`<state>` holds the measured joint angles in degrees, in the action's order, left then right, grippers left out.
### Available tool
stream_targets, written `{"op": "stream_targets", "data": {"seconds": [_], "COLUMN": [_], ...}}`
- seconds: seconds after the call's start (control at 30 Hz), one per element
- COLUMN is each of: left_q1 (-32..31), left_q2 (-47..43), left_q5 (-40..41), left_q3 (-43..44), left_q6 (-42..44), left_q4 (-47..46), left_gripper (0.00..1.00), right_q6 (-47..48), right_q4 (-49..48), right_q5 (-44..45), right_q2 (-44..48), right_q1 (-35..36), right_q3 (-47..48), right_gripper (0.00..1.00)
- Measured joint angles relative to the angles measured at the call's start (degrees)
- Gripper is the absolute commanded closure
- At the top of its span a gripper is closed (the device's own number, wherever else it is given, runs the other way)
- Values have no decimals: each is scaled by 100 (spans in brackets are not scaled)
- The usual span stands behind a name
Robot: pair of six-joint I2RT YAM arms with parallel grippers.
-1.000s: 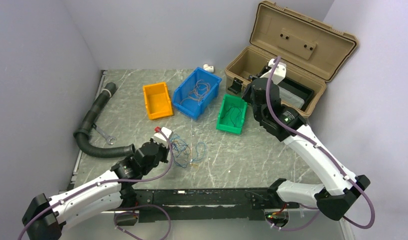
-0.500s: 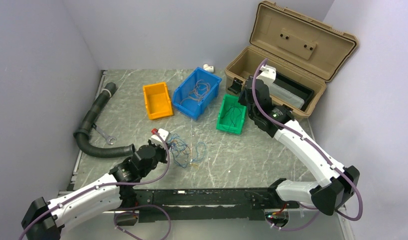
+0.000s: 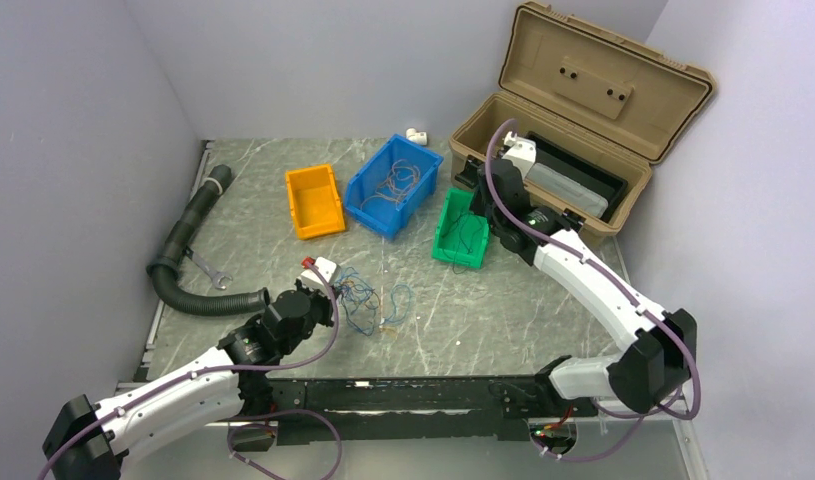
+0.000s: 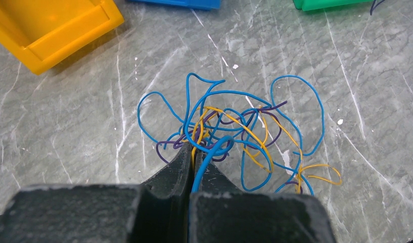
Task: Untangle the cables
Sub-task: Place the cable in the bin.
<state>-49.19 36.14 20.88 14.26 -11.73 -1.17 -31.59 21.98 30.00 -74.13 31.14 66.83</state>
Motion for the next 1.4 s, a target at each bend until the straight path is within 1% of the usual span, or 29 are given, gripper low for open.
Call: {"op": "stream_targets", "data": {"seconds": [0.33,0.43,0.67,0.77,0.87,1.0,1.27,1.4], "left_q1": [0,0,0,0,0,0,0,0], "left_q2": [2,2,7,2,-13,-15,48,50], "left_q5": [0,0,9,61,98,107,107,107], "left_q3": [-2,-2,-2,0,-2,-2,-2,-2], "left_q6": [-2,-2,-4,-15,-17,-17,-15,-15], "left_q4": [0,-2,-11,-11,-11,-13,-28,-33], "left_gripper": [100,100,100,100,100,100,100,100], "right_q6": [120,238,570,662,699,695,697,691], "right_q4": [-9,63,37,17,24,-83,-310,-323], "right_q5": [-358,-367,-365,-361,-407,-619,-1161,-1342], "right_q2": [-402,-448,-459,-459,-463,-444,-330,-299], "right_q1": [-166,-264,-474,-533,-562,-562,-560,-560], "right_q3": [42,330,1467,1672,1676,1421,-52,-490], "right_gripper": [100,100,100,100,100,100,100,100]}}
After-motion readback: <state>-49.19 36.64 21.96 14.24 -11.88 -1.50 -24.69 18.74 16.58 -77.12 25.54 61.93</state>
